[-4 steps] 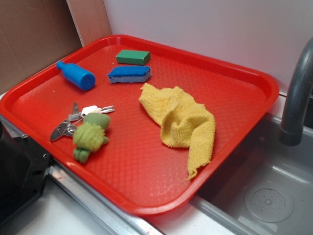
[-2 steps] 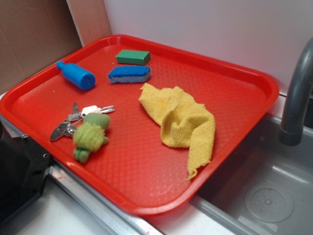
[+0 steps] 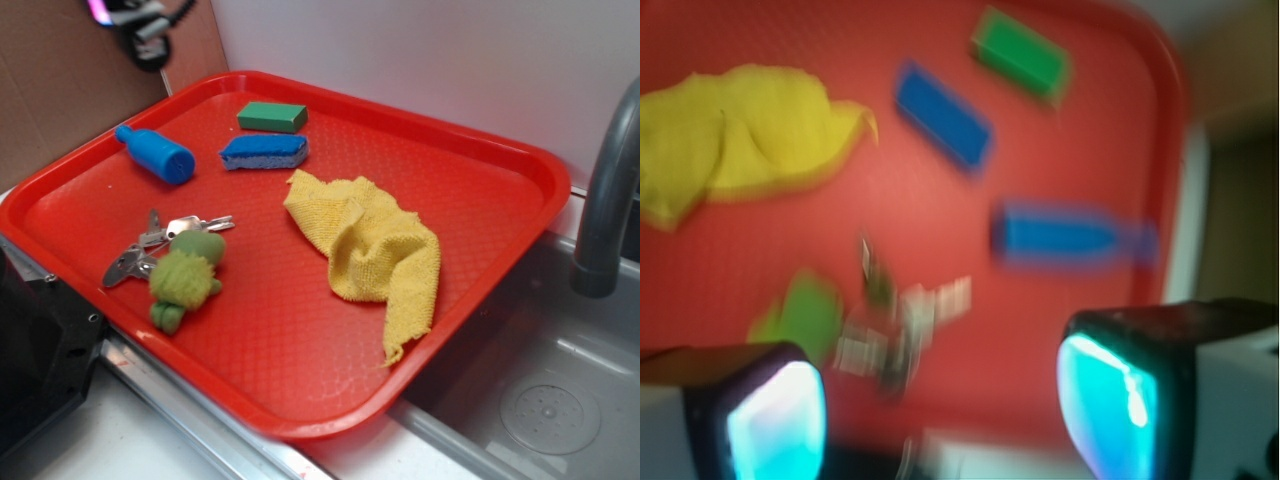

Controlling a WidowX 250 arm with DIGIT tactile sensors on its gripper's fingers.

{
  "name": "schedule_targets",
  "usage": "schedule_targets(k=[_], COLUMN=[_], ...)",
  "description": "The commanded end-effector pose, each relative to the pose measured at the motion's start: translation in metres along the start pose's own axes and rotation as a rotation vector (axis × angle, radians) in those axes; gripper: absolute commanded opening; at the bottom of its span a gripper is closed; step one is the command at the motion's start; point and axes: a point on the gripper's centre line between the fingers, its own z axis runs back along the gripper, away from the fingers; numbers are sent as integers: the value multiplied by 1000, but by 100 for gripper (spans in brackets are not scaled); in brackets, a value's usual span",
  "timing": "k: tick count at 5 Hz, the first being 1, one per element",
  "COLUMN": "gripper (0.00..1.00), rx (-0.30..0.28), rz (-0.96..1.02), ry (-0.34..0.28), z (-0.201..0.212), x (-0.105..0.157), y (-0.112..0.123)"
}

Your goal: Grab the blue sponge.

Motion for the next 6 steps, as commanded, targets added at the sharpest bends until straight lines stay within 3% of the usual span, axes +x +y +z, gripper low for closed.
schedule_targets(k=[1, 2, 3, 6], gripper=[100, 100, 100, 100], rx=[-63, -88, -95, -92], rz=[-349, -395, -413, -410], ry=[-124, -128, -147, -119], z=[-71, -100, -97, -94], x=[82, 87, 77, 60], y=[12, 8, 1, -8])
